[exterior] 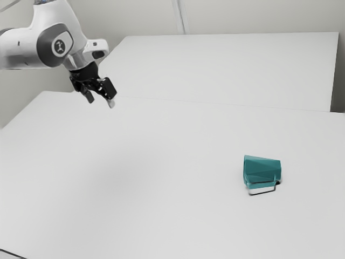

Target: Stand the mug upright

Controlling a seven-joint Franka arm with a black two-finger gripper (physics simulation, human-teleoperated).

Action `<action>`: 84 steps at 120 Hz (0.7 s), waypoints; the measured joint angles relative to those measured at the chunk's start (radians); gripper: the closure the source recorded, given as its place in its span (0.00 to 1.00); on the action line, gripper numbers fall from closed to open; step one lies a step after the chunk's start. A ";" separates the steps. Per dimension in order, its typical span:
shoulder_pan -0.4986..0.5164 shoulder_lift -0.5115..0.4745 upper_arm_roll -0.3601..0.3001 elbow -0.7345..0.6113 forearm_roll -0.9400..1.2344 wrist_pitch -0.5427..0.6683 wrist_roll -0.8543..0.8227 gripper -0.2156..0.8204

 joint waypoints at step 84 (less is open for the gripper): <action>-0.245 -0.107 0.054 -0.437 -0.333 0.275 -0.127 0.21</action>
